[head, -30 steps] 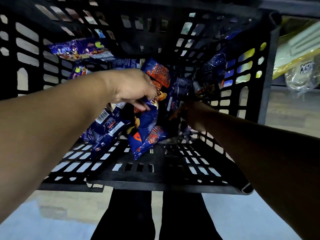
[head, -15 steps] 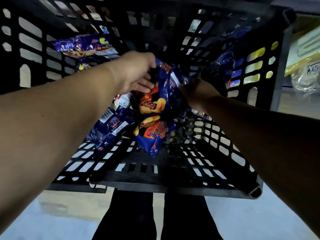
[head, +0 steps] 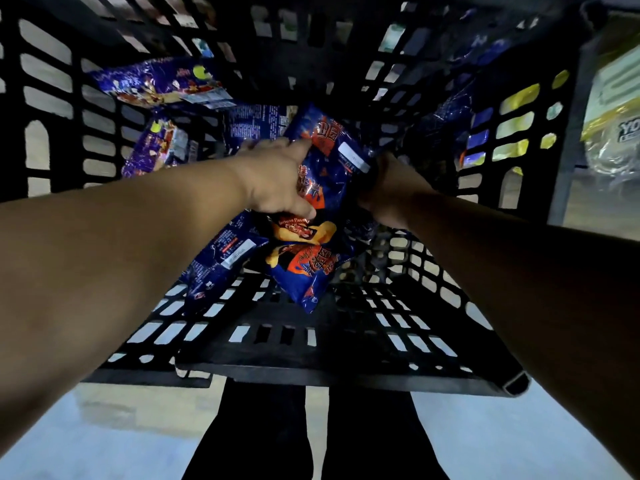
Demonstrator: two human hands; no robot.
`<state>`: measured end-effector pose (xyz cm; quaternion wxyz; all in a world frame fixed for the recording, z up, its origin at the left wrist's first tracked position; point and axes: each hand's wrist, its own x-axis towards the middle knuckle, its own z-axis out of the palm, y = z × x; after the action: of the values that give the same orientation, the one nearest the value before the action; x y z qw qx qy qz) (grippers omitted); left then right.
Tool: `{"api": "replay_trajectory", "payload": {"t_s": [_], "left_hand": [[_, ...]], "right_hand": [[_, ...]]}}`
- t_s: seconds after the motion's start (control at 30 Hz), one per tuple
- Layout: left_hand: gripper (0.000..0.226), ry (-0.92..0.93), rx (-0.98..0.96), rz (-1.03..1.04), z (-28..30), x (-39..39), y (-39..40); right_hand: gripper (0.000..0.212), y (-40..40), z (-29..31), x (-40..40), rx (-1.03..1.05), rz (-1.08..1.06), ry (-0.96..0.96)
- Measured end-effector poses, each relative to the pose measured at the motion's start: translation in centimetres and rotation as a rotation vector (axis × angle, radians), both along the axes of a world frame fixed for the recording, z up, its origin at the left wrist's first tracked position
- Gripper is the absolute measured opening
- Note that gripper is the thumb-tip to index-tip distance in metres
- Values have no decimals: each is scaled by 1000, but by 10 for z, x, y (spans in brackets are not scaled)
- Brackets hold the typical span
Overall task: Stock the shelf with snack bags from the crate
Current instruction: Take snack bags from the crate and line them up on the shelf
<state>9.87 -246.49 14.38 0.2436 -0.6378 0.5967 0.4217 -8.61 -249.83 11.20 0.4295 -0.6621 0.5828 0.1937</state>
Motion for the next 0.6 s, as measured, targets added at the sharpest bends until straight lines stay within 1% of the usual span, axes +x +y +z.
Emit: {"api": "replay_trajectory", "payload": {"t_s": [0.13,0.17,0.27,0.37,0.43,0.5,0.53,0.57,0.6], "left_hand": [[85,18,-68,22,7,1,-5],[80,19,-79,34,9,4,-8],[72,-14,-135,80,22,14,-15],[70,-83,-153,132,32,23,-18],[73,-132,-145,155,36,27,-18],[76,-170,-149,169,36,30,-18],[77,-189,-156,180,36,31,-19],[78,-209,-166,191,36,33,-19],[78,-230,-176,201,36,34,-20]], "right_hand": [[56,0,10,-2,-2,-49,-34],[56,0,15,-3,-22,-66,-50],[49,-1,26,-4,-151,-7,-63],[47,-2,37,-2,-318,100,-62],[45,-1,43,1,-495,184,-72],[45,1,47,5,-668,224,-102],[45,3,47,8,-715,227,-118],[48,5,45,10,-709,248,-114],[51,10,42,11,-639,297,-77]]}}
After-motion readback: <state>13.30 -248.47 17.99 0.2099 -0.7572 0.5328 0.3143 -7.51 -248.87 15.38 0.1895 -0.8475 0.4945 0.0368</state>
